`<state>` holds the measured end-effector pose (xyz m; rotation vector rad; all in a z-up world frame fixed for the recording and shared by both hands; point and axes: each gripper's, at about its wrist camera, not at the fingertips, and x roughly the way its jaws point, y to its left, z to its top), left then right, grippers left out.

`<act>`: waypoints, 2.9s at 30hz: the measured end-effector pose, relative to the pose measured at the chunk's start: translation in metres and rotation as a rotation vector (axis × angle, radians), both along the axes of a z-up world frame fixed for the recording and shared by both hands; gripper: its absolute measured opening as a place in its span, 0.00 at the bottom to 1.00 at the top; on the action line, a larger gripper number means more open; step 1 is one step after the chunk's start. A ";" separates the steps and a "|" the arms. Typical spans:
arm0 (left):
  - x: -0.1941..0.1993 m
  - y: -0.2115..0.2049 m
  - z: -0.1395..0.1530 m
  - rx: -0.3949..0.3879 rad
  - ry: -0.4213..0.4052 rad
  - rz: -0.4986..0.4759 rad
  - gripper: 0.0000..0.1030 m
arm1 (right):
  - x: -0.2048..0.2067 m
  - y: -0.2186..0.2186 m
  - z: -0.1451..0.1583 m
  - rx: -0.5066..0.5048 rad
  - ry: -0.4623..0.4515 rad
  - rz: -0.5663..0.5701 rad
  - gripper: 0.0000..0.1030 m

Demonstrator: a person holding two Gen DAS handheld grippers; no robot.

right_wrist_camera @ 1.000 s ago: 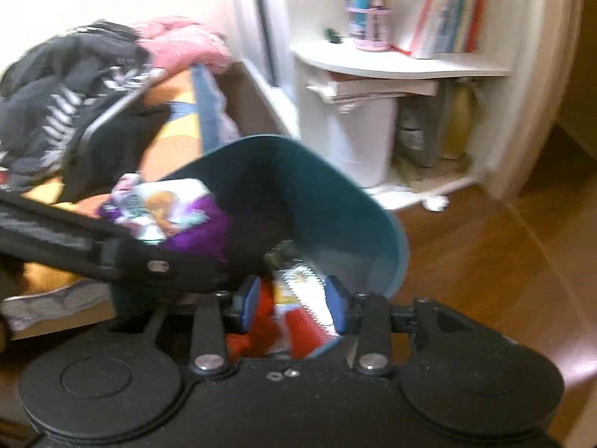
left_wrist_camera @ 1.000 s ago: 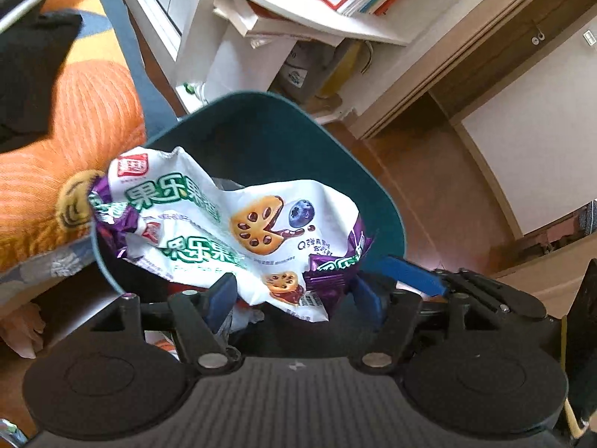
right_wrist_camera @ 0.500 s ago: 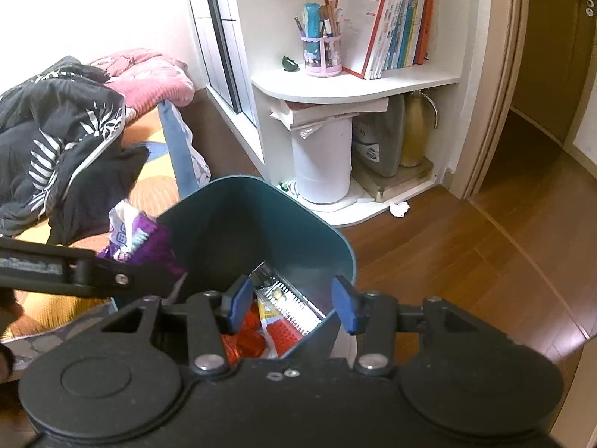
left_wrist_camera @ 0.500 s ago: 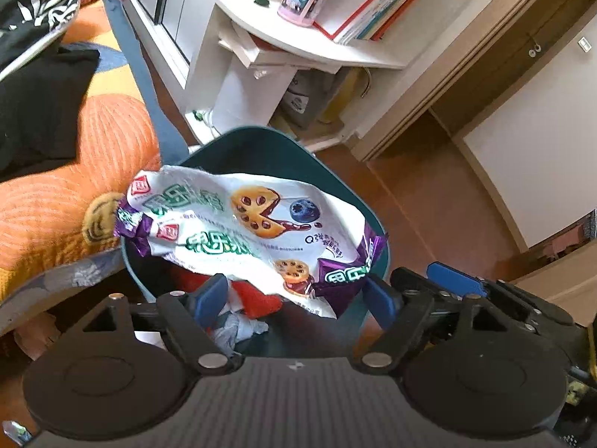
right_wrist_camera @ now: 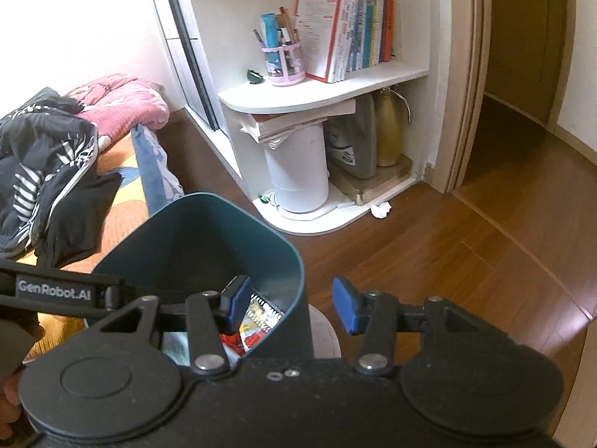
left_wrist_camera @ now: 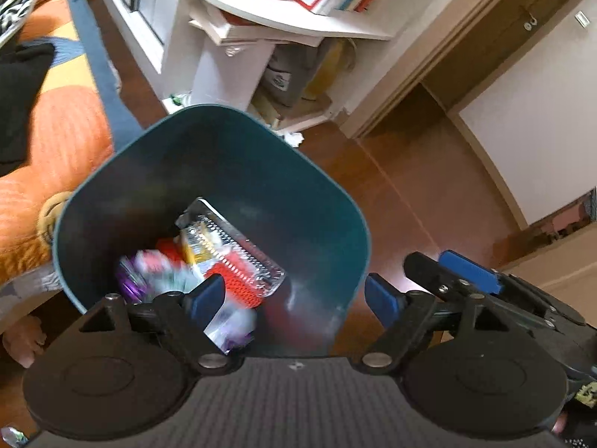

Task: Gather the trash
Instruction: 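Move both tools back under the bed toward the remaining trash, then grasp the Christmas-print paper bag with the right tool while the left tool grasps the plastic bag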

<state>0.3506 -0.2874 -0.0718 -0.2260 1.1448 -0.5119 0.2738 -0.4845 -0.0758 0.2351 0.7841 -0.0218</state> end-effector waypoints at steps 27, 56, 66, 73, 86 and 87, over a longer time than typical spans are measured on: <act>-0.094 0.153 0.094 0.068 -0.250 0.201 0.79 | -0.016 0.134 0.061 0.026 -0.104 0.294 0.48; -0.176 0.437 -0.094 0.244 0.070 0.655 0.82 | -0.069 0.407 -0.076 -0.069 0.149 0.968 0.48; -0.169 0.498 -0.243 0.278 0.442 0.759 0.82 | -0.089 0.480 -0.193 -0.187 0.345 1.256 0.48; -0.157 0.515 -0.322 0.347 0.603 0.748 0.82 | -0.098 0.512 -0.281 -0.281 0.484 1.398 0.48; -0.165 0.523 -0.450 0.380 0.889 0.734 0.82 | -0.107 0.531 -0.404 -0.491 0.515 1.588 0.48; -0.166 0.524 -0.457 0.386 0.904 0.733 0.82 | -0.110 0.531 -0.410 -0.500 0.517 1.602 0.48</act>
